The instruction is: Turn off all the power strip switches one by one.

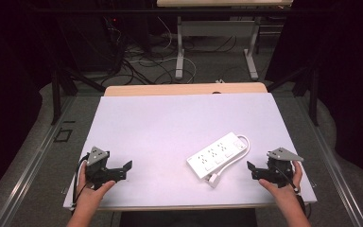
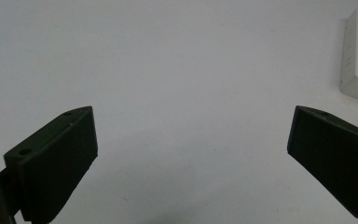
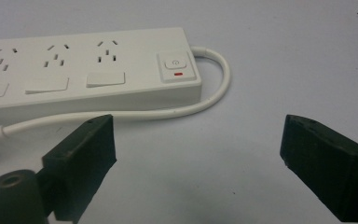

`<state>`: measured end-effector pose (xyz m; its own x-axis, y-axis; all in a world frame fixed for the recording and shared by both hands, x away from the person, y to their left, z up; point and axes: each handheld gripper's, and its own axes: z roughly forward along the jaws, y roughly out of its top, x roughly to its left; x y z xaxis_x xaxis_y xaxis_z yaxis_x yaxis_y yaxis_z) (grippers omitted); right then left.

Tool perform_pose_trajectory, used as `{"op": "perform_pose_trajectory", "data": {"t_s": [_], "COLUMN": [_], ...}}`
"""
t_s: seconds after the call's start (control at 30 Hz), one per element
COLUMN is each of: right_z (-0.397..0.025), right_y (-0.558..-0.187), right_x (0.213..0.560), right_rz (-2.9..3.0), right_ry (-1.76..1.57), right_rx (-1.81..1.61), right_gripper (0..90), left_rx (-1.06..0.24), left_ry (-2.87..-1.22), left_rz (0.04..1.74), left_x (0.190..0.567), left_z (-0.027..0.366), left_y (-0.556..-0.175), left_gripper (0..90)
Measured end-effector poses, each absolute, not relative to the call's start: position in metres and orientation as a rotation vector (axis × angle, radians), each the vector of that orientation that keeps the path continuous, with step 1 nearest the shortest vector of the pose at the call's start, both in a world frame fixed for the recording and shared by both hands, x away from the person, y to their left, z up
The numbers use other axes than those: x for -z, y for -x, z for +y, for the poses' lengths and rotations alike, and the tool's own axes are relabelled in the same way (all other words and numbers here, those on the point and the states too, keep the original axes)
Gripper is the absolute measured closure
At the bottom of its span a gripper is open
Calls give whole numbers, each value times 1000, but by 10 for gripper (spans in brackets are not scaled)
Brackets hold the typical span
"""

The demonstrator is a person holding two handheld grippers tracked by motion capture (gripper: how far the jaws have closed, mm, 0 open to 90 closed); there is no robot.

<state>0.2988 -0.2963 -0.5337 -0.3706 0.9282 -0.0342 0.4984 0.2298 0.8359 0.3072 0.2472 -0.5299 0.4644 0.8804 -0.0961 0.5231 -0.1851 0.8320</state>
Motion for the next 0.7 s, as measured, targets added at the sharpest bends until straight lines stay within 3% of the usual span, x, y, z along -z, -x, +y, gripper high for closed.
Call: {"op": "perform_pose_trajectory", "data": {"t_s": [0.33,0.7], "right_z": [-286,-275], "right_y": [-307,-317], "right_x": [527,519], "right_rz": [2049,2087], "right_ry": [-1274,-1248], "right_rx": [-1029,-1010], "right_gripper": [279,313], "left_rx": [-539,-558], "left_ry": [-1838,-1816], "left_rz": [1199,1247], "left_x": [531,532], "left_z": [248,251], "left_y": [-308,-308], "left_gripper": [18,23]}}
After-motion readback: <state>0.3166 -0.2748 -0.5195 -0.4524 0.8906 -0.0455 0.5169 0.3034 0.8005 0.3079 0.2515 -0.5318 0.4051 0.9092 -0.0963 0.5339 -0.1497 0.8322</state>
